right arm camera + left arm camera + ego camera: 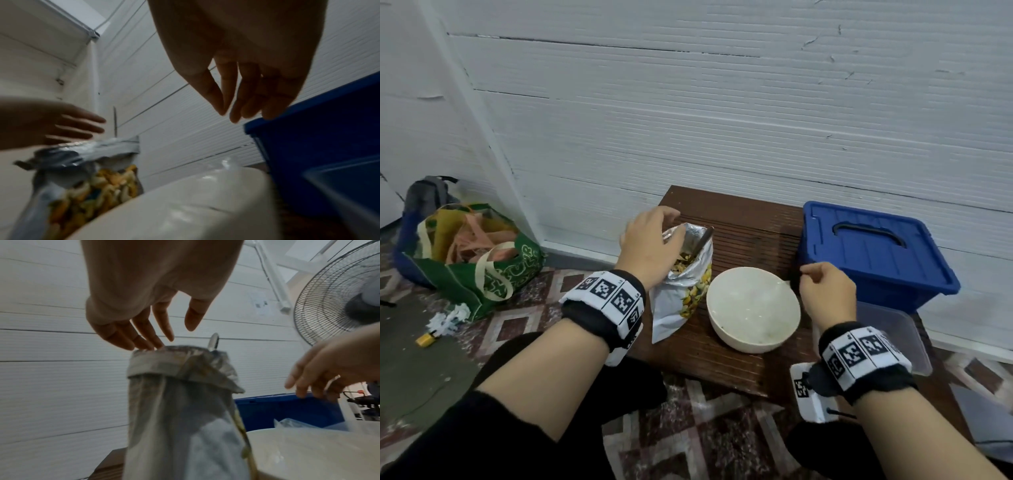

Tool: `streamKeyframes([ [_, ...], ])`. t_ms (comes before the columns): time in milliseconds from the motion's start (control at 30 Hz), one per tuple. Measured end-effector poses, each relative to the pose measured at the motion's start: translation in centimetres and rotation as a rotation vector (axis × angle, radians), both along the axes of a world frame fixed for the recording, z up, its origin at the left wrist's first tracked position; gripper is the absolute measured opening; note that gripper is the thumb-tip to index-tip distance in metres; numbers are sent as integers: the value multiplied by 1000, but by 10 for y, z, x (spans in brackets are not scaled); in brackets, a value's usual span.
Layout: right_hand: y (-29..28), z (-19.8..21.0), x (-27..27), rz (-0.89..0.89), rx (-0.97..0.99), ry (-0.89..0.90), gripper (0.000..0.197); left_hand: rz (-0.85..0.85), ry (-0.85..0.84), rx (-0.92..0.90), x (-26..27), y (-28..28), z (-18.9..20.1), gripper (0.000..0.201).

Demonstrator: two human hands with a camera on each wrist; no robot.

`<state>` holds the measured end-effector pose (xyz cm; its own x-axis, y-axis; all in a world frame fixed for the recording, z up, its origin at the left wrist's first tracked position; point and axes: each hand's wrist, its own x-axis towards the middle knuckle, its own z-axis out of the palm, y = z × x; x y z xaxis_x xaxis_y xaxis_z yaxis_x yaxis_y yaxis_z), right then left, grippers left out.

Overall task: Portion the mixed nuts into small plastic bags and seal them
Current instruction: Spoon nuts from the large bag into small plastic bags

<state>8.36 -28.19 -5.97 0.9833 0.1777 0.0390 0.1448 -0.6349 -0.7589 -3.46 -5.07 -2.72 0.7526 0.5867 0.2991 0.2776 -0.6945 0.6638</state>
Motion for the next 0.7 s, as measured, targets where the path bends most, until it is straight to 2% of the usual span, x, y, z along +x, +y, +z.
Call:
streamKeyframes([
  [100,-28,-16,4,8,-264,140,26,-77,-85,51,4,-22,4,19],
  [167,-38,-26,5,22,-373,229,26,-150,-144,80,6,-37,5,16],
  [300,-48,-39,7,58,-475,319,32,-297,-299,220,11,-64,-1,17],
  [367,-50,-41,6,82,-485,319,32,-349,-337,214,14,-74,-5,17],
  [433,-51,-40,3,130,-484,310,33,-399,-288,102,18,-82,-11,18],
  [500,-49,-40,-1,181,-480,305,37,-431,-143,-1,22,-89,-21,23],
  [600,-45,-41,-6,257,-429,328,42,-458,100,-42,25,-97,-40,34],
  [700,-46,-46,-7,289,-321,377,43,-473,232,-52,26,-103,-56,41],
])
